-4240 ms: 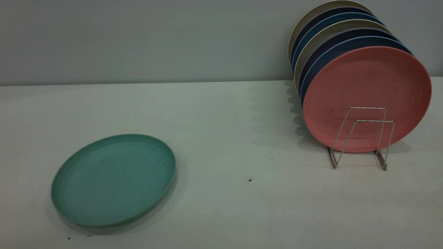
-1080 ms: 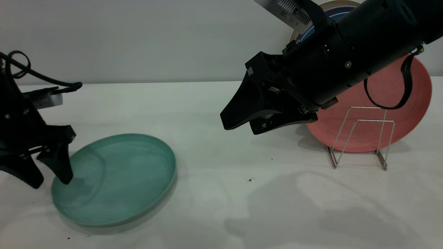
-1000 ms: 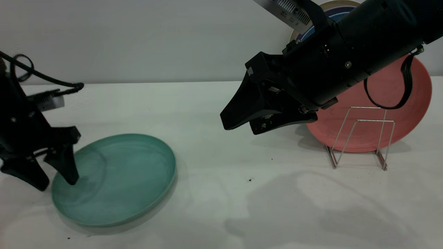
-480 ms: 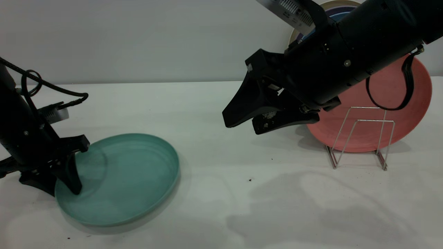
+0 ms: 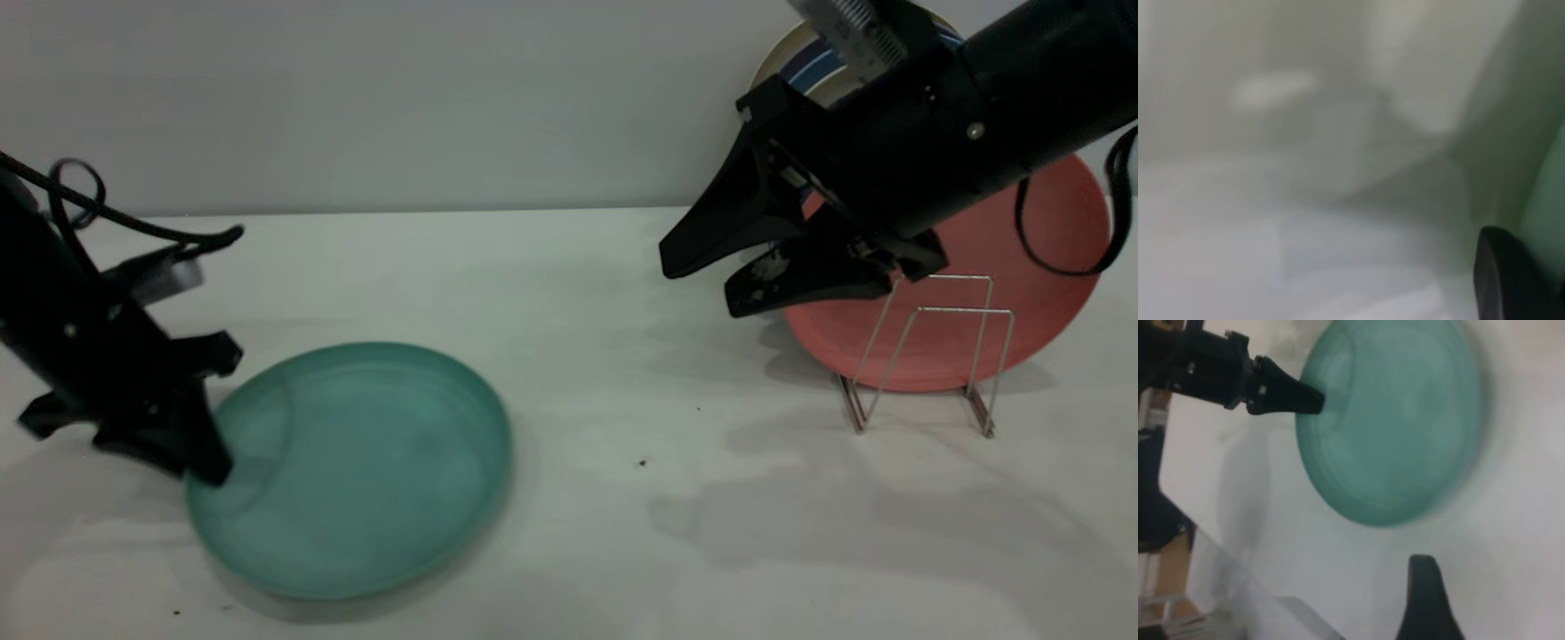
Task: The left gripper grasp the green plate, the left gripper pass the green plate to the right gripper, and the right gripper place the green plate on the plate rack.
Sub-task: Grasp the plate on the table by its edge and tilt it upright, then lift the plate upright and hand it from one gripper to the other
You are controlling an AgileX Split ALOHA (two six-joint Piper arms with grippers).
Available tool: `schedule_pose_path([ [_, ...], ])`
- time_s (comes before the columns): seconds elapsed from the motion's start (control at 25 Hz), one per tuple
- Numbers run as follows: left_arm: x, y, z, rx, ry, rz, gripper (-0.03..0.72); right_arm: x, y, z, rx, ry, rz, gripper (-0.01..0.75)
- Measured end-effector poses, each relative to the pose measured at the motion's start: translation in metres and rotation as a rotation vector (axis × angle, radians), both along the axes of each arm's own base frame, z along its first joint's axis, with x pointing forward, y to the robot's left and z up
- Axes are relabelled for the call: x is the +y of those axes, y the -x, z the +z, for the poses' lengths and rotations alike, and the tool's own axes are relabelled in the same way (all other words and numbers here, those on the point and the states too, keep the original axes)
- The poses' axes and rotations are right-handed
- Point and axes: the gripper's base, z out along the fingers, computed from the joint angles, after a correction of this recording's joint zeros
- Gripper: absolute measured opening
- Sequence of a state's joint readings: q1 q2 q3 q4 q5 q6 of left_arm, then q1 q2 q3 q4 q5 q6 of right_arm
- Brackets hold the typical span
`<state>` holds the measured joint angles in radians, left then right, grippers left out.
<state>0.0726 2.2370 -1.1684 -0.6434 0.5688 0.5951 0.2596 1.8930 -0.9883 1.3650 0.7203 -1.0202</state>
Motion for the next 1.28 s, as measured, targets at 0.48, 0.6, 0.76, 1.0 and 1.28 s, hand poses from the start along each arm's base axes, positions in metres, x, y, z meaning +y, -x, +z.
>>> schedule_pose_path([
  [0.48, -0.023, -0.008, 0.022, -0.124, 0.281, -0.061, 0.02, 0.022, -0.052, -0.047, 0.107, -0.088, 0.057, 0.541],
  [0.6, -0.028, -0.008, 0.023, -0.122, 0.295, -0.063, 0.02, 0.022, -0.053, -0.058, 0.132, -0.085, 0.056, 0.541],
  [0.76, -0.042, -0.006, 0.023, -0.12, 0.296, -0.097, 0.02, 0.025, -0.051, -0.068, 0.154, -0.075, 0.065, 0.541],
  [1.0, -0.069, -0.005, 0.021, -0.137, 0.265, -0.156, 0.019, 0.03, -0.047, -0.07, 0.153, -0.056, 0.09, 0.541],
  [1.28, -0.079, -0.004, 0.021, -0.14, 0.275, -0.164, 0.02, 0.028, -0.046, -0.071, 0.147, -0.035, 0.108, 0.334],
])
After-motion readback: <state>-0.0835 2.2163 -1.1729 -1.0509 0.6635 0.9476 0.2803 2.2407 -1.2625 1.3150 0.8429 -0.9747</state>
